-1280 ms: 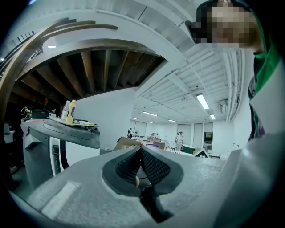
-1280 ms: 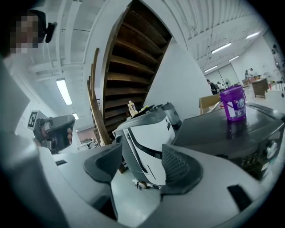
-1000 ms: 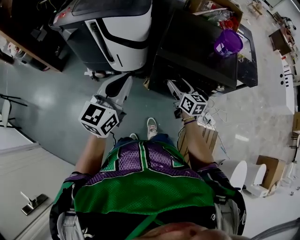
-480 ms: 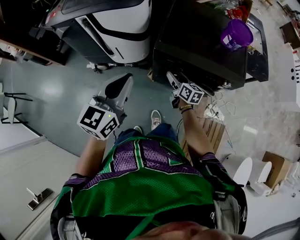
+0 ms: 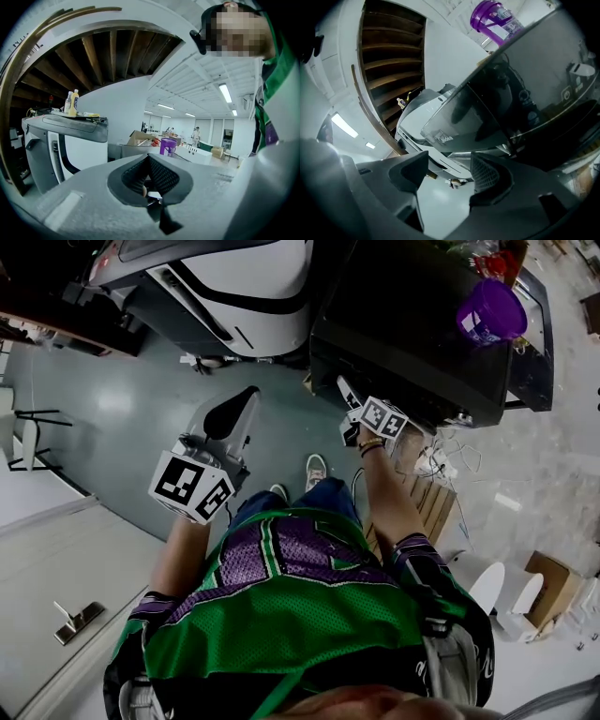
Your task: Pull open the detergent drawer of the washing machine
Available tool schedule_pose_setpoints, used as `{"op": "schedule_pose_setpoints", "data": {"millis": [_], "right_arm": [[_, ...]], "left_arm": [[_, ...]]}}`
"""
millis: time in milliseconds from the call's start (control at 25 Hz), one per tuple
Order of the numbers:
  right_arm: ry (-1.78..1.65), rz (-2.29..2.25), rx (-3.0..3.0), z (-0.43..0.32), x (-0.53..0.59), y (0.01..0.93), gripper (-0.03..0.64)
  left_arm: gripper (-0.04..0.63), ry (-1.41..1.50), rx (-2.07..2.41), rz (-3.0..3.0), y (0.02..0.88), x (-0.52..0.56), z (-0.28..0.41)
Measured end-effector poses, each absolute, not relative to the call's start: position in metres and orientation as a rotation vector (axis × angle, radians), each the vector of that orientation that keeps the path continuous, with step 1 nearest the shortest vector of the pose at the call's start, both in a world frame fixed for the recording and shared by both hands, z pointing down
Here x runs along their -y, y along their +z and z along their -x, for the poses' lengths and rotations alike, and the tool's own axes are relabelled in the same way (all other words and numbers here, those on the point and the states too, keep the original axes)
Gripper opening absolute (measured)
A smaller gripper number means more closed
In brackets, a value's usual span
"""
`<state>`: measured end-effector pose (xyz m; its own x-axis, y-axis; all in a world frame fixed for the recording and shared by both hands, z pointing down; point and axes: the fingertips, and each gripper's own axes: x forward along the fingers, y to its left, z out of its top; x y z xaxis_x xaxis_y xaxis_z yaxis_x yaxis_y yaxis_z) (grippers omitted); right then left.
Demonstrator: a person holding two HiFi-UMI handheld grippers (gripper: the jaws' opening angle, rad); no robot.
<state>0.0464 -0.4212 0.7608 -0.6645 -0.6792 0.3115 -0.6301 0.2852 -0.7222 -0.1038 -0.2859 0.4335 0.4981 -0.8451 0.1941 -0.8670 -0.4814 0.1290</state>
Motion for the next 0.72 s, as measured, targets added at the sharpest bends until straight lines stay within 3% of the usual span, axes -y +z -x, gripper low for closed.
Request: {"op": "schedule_pose_setpoints", "data": {"millis": [720], "right_arm": [[-1.403, 1.025, -2.261, -0.038, 0.464, 0.775, 0.264]], "left_arm": [[0.015, 0.259, 1.542, -2.448, 0.452, 0.301, 0.108]]}}
